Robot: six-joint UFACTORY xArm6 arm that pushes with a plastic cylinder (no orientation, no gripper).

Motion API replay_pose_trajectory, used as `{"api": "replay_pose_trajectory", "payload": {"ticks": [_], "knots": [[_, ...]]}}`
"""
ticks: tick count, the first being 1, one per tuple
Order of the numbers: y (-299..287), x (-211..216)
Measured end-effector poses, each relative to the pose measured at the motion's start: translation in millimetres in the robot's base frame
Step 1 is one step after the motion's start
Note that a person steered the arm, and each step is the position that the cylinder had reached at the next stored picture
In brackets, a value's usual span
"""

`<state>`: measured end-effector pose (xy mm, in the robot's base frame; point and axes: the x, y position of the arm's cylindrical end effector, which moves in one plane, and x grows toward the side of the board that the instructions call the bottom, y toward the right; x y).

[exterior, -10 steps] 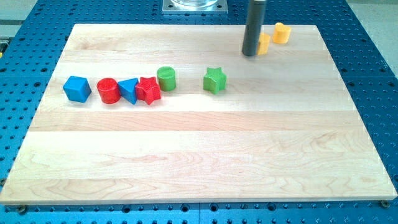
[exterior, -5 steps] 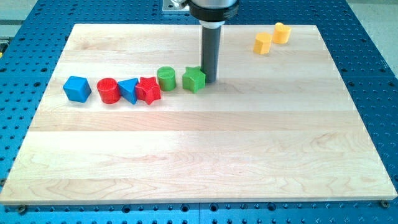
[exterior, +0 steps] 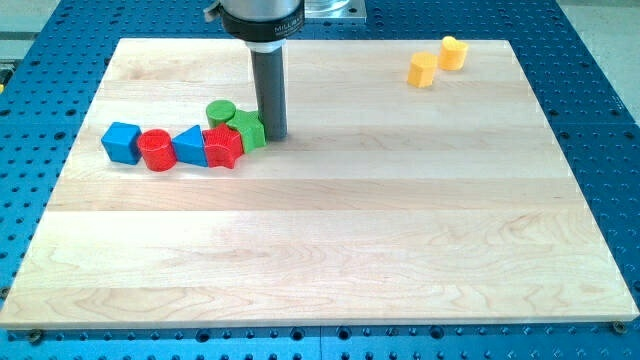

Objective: Move the green blocks to the top left corner of the board

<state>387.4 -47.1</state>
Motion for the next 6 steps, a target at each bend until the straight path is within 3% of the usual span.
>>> {"api": "replay_pose_trajectory", "payload": {"ticks": [1, 2, 3, 4, 5, 6], "knots": [[28, 3], [-32, 19], [-82, -11], [-94, -40], [-74, -26], [-100, -15]]}}
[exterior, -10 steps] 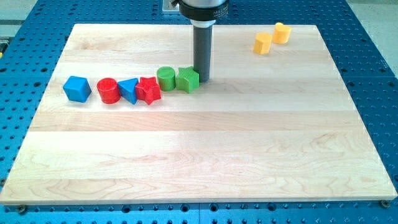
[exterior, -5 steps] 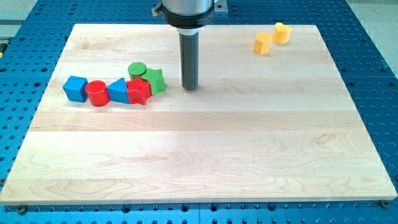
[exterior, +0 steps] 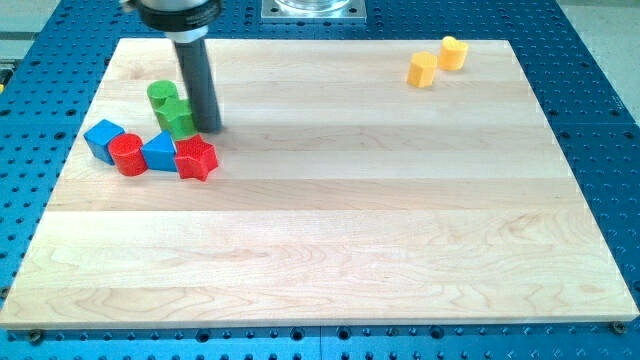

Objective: Move the green blocks to the top left corner of the board

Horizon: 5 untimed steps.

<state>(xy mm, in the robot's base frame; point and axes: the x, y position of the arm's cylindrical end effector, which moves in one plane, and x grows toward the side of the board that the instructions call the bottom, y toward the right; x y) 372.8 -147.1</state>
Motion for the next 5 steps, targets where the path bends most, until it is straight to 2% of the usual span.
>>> {"api": "replay_pose_trajectory", "payload": {"ticks": [1, 3, 4, 5], "knots": [[-24, 4], [-44, 45], [-63, 41], [-69, 11]]}}
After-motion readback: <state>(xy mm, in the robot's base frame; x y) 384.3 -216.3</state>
